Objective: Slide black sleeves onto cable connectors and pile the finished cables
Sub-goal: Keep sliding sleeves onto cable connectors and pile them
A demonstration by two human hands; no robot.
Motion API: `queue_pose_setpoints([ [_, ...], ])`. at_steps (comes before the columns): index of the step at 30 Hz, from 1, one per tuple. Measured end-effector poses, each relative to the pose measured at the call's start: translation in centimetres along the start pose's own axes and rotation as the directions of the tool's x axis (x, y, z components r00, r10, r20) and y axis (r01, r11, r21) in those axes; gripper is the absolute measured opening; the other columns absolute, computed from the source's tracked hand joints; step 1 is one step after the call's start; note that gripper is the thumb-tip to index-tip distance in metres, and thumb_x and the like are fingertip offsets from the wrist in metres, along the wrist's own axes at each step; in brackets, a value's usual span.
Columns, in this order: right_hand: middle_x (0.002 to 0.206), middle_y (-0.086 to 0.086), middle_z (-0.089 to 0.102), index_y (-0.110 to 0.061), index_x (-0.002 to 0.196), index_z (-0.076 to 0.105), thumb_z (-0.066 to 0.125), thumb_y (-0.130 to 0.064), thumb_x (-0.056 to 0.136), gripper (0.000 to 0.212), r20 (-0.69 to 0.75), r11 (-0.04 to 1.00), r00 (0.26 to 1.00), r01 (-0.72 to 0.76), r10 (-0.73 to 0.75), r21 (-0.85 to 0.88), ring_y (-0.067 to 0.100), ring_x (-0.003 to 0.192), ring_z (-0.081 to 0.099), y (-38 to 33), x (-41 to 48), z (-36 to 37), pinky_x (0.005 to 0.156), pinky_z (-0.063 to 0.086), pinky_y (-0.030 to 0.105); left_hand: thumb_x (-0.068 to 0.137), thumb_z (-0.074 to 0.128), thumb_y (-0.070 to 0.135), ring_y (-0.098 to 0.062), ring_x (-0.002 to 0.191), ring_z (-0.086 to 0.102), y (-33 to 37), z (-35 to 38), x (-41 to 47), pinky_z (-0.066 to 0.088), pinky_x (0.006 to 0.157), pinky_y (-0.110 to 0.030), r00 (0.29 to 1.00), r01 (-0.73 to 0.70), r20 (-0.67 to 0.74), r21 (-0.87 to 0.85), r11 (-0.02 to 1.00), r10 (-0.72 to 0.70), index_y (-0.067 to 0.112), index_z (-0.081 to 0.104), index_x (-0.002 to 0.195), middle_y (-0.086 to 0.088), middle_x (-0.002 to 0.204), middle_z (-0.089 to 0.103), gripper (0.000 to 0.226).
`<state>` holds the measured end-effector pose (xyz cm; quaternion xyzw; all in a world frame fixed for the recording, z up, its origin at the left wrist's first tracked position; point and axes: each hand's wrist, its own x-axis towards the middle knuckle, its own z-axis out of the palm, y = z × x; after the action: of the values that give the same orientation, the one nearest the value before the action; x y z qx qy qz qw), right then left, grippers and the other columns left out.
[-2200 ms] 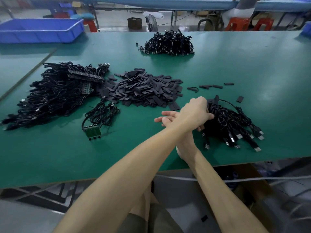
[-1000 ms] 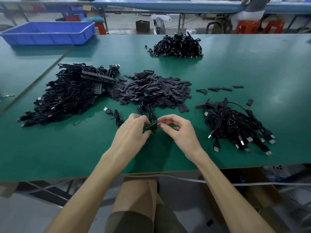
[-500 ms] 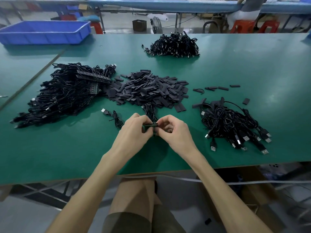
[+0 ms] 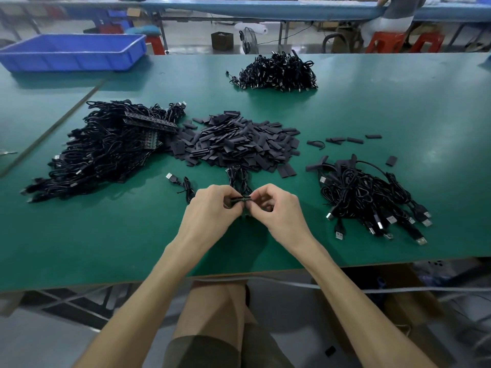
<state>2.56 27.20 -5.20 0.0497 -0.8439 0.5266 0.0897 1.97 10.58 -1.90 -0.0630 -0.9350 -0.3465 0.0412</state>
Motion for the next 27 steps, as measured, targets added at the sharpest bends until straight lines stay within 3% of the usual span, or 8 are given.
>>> queue_pose_setpoints([
  [3,0.080,0.001,0.070,-0.012,0.092,0.070,0.078,-0.014,0.090,0.008,-0.002,1.000,1.000,0.012,-0.012,-0.003,0.005,0.068,0.060,0.1,-0.2,0.2,0.067,0.050,0.016,0.087,0.070,0.032,-0.014,0.073,0.063,0.4,0.4,0.0,0.045,0.062,-0.029,0.999,0.022,-0.051,0.048,0.999,-0.019,0.029,0.071,0.087,0.013,0.072,0.065,0.003],
  [6,0.083,-0.002,0.073,-0.016,0.093,0.070,0.077,-0.016,0.092,0.007,-0.049,0.998,0.999,-0.015,0.018,0.058,0.008,0.075,0.067,0.2,-0.1,0.0,0.072,0.056,0.022,0.091,0.065,0.029,-0.019,0.079,0.061,0.6,0.6,0.1,0.047,0.066,-0.033,0.998,-0.005,-0.065,0.105,0.994,0.012,0.022,0.068,0.092,0.008,0.084,0.064,0.007],
  [12,0.093,0.000,0.068,-0.019,0.099,0.064,0.067,-0.014,0.099,0.006,-0.248,0.888,0.947,-0.073,0.206,0.455,0.011,0.082,0.062,0.8,0.2,-0.9,0.074,0.053,0.033,0.098,0.056,0.017,-0.026,0.081,0.050,-1.9,-1.5,0.7,0.044,0.082,-0.042,0.985,0.019,-0.166,0.383,0.924,0.049,0.010,0.062,0.102,-0.007,0.099,0.059,0.010],
  [15,0.111,-0.010,0.072,-0.022,0.100,0.058,0.059,-0.012,0.104,0.012,-0.252,0.867,0.950,-0.035,0.184,0.498,0.004,0.107,0.065,0.7,0.4,-1.0,0.093,0.050,0.027,0.093,0.055,0.004,-0.034,0.103,0.049,-2.8,-1.8,0.7,0.036,0.095,-0.045,0.976,0.127,-0.217,0.529,0.839,-0.011,0.006,0.056,0.111,-0.015,0.113,0.055,0.018],
  [18,0.118,-0.005,0.077,-0.019,0.105,0.049,0.048,-0.011,0.110,0.010,-0.217,0.829,0.964,-0.008,0.156,0.559,0.010,0.122,0.064,0.6,0.5,-1.0,0.106,0.046,0.031,0.086,0.058,-0.003,-0.035,0.116,0.043,-2.5,-1.2,0.8,0.026,0.104,-0.044,0.970,0.034,-0.220,0.538,0.842,0.102,0.007,0.056,0.121,-0.015,0.124,0.050,0.037],
  [20,0.106,0.003,0.079,-0.017,0.110,0.047,0.044,-0.014,0.111,0.005,-0.229,0.829,0.964,0.015,0.137,0.559,0.021,0.115,0.069,0.7,0.3,-1.1,0.106,0.048,0.038,0.092,0.059,0.002,-0.031,0.120,0.047,-1.9,-0.4,1.2,0.030,0.106,-0.040,0.972,-0.137,-0.118,0.425,0.895,0.205,0.008,0.055,0.131,-0.011,0.130,0.053,0.040],
  [23,0.084,0.006,0.078,-0.018,0.112,0.051,0.046,-0.019,0.111,0.006,-0.285,0.828,0.947,0.036,0.151,0.559,0.025,0.091,0.074,0.8,0.1,-1.0,0.093,0.052,0.035,0.103,0.051,0.014,-0.025,0.130,0.047,-1.3,1.1,1.9,0.036,0.110,-0.036,0.952,-0.305,0.079,0.335,0.891,0.296,0.010,0.046,0.144,-0.006,0.143,0.051,0.042],
  [27,0.070,-0.004,0.067,-0.017,0.114,0.059,0.052,-0.021,0.109,0.009,-0.335,0.826,0.921,0.028,0.197,0.563,0.015,0.068,0.066,1.1,0.3,-1.0,0.075,0.054,0.027,0.105,0.040,0.009,-0.029,0.139,0.039,-2.4,1.8,3.0,0.034,0.113,-0.040,0.975,-0.221,0.102,0.442,0.869,0.197,0.006,0.041,0.148,-0.010,0.153,0.042,0.043],
])
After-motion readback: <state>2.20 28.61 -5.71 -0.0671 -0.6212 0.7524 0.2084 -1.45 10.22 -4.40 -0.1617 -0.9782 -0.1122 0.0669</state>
